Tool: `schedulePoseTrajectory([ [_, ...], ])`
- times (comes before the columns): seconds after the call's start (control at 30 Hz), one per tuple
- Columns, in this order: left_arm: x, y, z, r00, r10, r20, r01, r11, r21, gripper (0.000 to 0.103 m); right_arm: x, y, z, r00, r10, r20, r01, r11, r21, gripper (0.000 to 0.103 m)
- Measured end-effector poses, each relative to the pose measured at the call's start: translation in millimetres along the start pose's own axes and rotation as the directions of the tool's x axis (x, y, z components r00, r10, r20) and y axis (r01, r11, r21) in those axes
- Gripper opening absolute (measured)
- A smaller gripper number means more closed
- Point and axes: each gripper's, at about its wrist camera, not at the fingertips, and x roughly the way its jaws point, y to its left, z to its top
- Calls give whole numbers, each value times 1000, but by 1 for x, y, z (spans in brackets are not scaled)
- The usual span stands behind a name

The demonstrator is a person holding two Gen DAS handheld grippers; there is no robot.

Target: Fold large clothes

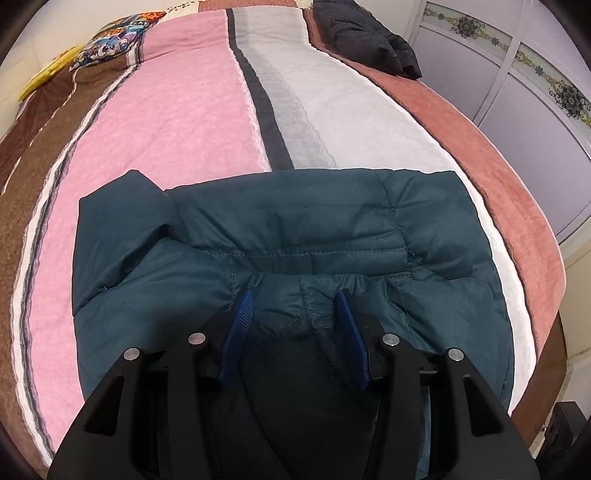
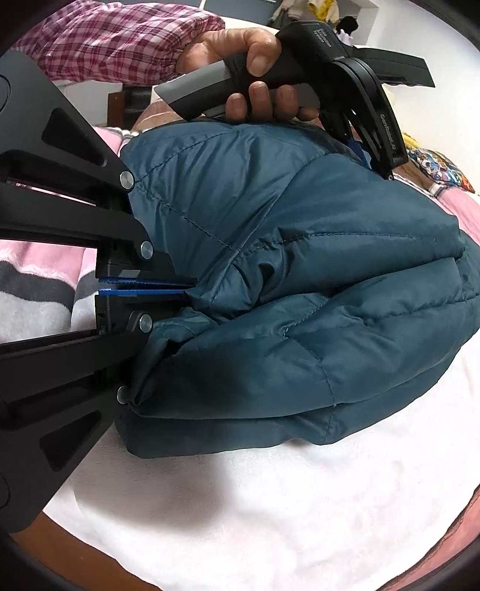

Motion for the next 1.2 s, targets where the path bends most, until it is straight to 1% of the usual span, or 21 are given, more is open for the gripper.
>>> schedulePoseTrajectory([
  [0.13, 0, 2, 1, 1000, -2, -1, 2, 1000, -8, 48, -3, 1, 0, 1000, -4, -5, 4, 1000, 7, 0],
  [0.2, -2, 2, 1, 1000, -6, 1, 6, 1000, -14, 48, -4, 11, 0, 1000, -11, -5, 11, 1000, 9, 0],
  [0.43, -23, 4, 3, 1000, -15, 26, 17, 999, -44, 48, -5, 29, -2, 999, -50, 4, 50, 999, 2, 0],
  [0.47, -27, 4, 2, 999, -16, 31, 17, 999, -45, 48, -6, 31, -2, 998, -55, 7, 55, 998, -3, 0],
  [0.53, -38, 3, 1, 999, -19, 51, 21, 999, -40, 54, -6, 33, -2, 998, -61, 11, 61, 998, -7, 0],
  [0.73, -67, 4, -6, 994, -5, 112, 5, 1000, -5, 59, -7, 40, -4, 997, -77, 19, 78, 997, -18, 0],
  [0.83, -82, 9, -13, 990, -11, 139, 10, 1000, 4, 62, -6, 43, -5, 997, -80, 23, 81, 997, -15, 0],
  [1.03, -105, 23, -36, 987, -14, 159, 15, 1000, -7, 63, -2, 44, -9, 996, -84, 26, 84, 996, -9, 0],
  [1.2, -123, 43, -67, 985, -29, 169, 36, 999, -39, 64, -4, 43, -10, 996, -88, 32, 88, 996, -2, 0],
])
